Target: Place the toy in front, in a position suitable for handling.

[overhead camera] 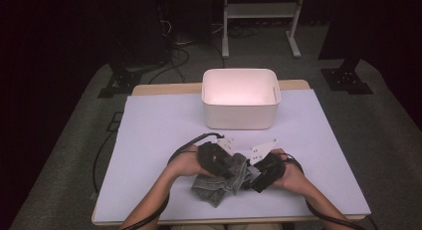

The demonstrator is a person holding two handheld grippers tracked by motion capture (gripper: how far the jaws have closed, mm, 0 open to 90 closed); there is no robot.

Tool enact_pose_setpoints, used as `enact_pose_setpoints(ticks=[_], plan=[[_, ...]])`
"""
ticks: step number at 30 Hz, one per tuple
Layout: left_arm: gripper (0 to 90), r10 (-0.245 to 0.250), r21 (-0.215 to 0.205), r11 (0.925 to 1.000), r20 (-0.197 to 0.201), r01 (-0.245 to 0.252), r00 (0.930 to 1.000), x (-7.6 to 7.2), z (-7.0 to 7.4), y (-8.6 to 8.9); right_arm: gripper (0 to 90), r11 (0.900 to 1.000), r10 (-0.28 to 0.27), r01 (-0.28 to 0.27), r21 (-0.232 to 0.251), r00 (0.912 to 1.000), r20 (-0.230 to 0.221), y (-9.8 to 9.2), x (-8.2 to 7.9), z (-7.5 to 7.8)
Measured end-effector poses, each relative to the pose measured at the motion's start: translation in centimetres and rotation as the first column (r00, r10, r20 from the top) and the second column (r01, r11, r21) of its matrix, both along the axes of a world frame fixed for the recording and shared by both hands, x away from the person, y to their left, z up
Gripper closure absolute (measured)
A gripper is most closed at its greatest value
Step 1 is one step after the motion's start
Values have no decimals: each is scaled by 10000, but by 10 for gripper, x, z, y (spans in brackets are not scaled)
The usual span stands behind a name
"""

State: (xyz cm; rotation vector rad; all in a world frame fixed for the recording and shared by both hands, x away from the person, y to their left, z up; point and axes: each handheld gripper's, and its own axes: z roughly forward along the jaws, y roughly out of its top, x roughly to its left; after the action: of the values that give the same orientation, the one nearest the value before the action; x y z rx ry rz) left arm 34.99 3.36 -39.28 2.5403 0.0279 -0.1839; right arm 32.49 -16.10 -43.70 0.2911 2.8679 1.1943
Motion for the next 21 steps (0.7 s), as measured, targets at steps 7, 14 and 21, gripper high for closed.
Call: enact_pose_setpoints(ticks=[7,14,21], plan=[[755,-152,141,9998,24,152,9999,-1,-5,-23,234,9996,80,-78,-281,9999,94,-2,-2,-4],[756,89,-93,9999,-113,-90,9999,-1,-8,-14,207,9998,-81,84,-168,9998,164,1,-3,-5],[756,97,-52,9999,-56,-98,9999,-1,-8,-12,163,9995,74,-66,-299,9996,270,10,-2,-7]])
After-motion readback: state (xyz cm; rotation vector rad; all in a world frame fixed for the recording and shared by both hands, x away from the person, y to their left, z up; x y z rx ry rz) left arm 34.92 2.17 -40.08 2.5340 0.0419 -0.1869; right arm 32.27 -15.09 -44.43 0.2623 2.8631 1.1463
